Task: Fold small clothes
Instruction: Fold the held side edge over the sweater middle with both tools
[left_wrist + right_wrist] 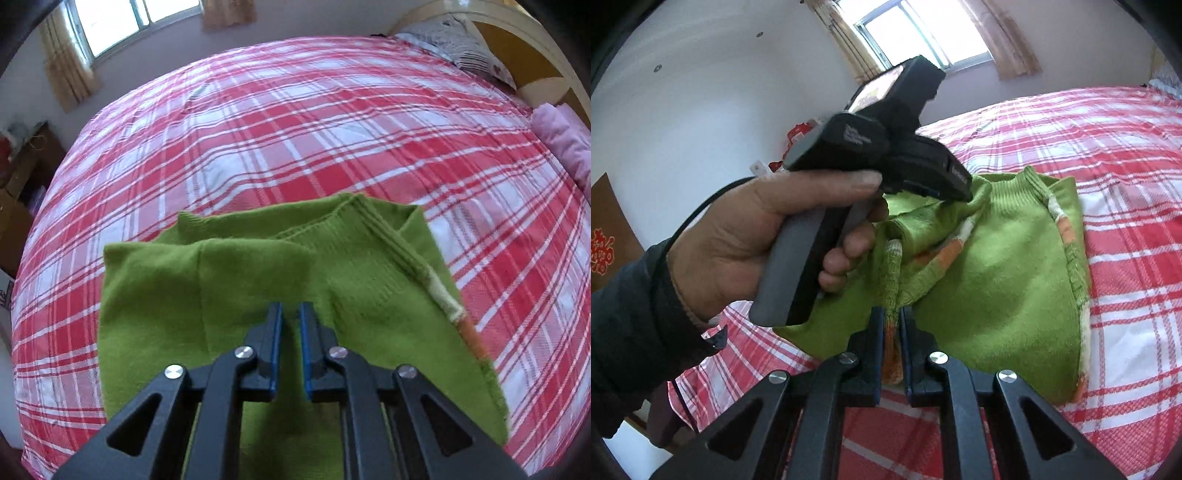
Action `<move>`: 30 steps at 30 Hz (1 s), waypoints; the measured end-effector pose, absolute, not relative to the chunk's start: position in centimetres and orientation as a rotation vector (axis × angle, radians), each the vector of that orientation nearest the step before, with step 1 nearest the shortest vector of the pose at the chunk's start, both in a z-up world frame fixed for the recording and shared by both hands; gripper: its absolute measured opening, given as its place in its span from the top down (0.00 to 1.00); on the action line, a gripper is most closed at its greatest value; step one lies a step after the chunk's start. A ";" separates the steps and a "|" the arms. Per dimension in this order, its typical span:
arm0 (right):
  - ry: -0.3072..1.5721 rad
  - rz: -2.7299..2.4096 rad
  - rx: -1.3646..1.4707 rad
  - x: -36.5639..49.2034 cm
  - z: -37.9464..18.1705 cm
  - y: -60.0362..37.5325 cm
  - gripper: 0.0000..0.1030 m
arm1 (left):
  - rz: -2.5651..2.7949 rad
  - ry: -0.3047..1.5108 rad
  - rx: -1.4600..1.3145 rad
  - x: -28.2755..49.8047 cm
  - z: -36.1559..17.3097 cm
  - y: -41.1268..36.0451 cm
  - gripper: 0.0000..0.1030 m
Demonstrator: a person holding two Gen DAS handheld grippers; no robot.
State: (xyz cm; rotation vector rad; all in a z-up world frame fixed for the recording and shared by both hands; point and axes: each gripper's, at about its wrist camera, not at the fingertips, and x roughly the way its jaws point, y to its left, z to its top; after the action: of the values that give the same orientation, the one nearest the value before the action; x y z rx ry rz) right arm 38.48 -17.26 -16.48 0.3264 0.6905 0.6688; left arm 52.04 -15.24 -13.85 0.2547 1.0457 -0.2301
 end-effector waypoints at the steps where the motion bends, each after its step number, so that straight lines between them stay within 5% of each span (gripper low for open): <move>1: 0.691 0.668 0.332 38.9 -16.7 -17.4 0.92 | -0.222 1.050 0.272 52.2 -13.9 -15.4 0.88; 10: 0.701 0.672 0.344 39.1 -17.5 -17.4 0.92 | -0.194 1.097 0.306 52.2 -14.0 -16.4 0.85; 13: 0.704 0.675 0.356 39.1 -17.6 -17.5 0.92 | -0.172 1.102 0.295 52.1 -13.7 -16.4 0.62; 14: 0.704 0.676 0.358 39.1 -17.6 -17.6 0.92 | -0.163 1.115 0.274 52.3 -13.7 -16.1 0.35; 15: 0.704 0.676 0.358 39.2 -17.6 -17.5 0.92 | -0.163 1.113 0.255 52.2 -13.6 -16.0 0.22; 19: 0.701 0.678 0.360 39.2 -17.7 -17.6 0.92 | -0.171 1.100 0.303 51.9 -14.0 -16.9 0.22; 22: 0.702 0.680 0.361 39.2 -17.6 -17.6 0.92 | -0.143 1.113 0.366 51.9 -15.1 -17.5 0.26; 25: 0.702 0.678 0.359 39.3 -17.7 -17.5 0.92 | -0.147 1.109 0.374 51.8 -15.4 -17.4 0.46; 27: 0.694 0.676 0.354 39.2 -17.6 -17.5 0.92 | -0.161 1.112 0.346 51.8 -15.0 -17.1 0.85; 30: 0.655 0.674 0.351 38.6 -16.9 -17.7 0.93 | -0.164 1.076 0.287 51.8 -13.0 -16.7 0.89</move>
State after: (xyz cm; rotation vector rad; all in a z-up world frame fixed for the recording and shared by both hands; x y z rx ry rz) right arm 38.56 -17.68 -16.87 0.3511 0.6552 0.6741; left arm 51.83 -16.71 -12.97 0.2866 1.0762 -0.1644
